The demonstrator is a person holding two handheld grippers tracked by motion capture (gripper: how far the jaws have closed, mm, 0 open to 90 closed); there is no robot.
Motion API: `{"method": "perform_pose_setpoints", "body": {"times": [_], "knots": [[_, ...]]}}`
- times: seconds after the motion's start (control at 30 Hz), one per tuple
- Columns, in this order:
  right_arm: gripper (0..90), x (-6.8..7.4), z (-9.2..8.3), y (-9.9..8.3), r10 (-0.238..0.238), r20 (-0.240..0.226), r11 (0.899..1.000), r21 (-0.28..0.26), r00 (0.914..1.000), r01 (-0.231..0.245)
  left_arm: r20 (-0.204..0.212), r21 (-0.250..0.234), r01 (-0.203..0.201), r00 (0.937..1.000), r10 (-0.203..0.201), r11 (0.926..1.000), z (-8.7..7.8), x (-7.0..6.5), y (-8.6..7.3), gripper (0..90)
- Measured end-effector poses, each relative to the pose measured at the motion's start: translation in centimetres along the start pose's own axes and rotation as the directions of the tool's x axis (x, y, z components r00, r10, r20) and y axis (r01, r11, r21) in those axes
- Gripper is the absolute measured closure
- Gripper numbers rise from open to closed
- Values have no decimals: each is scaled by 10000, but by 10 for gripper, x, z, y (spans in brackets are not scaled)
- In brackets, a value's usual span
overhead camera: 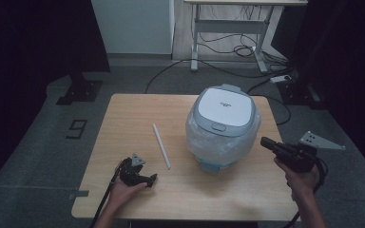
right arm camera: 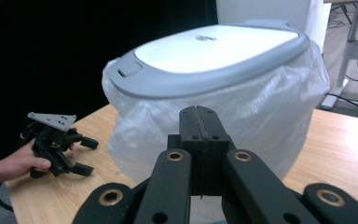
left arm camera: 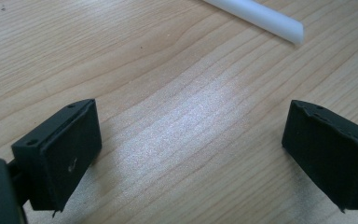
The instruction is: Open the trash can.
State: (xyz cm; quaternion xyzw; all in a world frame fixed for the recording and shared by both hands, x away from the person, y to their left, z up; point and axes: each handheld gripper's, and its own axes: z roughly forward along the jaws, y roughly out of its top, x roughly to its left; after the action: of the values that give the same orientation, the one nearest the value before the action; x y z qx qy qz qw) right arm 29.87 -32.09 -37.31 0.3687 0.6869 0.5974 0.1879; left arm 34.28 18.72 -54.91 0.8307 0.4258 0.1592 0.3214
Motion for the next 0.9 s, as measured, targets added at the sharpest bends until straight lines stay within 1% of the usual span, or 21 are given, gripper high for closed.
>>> {"method": "perform_pose_setpoints", "body": {"times": [0.13, 0.3, 0.6, 0.67, 0.9], "knots": [[900, 1, 2, 7, 127, -263, 9999, -102, 9996, -129, -1, 1, -2, 10000, 2, 10000, 0, 0, 0, 39], [900, 3, 5, 17, 123, -410, 9999, -106, 9991, -128, 0, 0, 1, 10000, -1, 10000, 0, 0, 0, 39], [900, 10, 14, 33, -118, -584, 9999, 11, 9982, 119, 8, 10, -2, 10000, 1, 10000, 0, 0, 0, 39], [900, 11, 18, 36, -176, -714, 9998, 27, 9973, 178, 3, 9, -3, 10000, 3, 10000, 0, 0, 0, 39], [900, 17, 30, 45, -226, -914, 9996, 132, 9956, 239, 1, 7, -5, 10000, 5, 10000, 0, 0, 0, 39]]}}
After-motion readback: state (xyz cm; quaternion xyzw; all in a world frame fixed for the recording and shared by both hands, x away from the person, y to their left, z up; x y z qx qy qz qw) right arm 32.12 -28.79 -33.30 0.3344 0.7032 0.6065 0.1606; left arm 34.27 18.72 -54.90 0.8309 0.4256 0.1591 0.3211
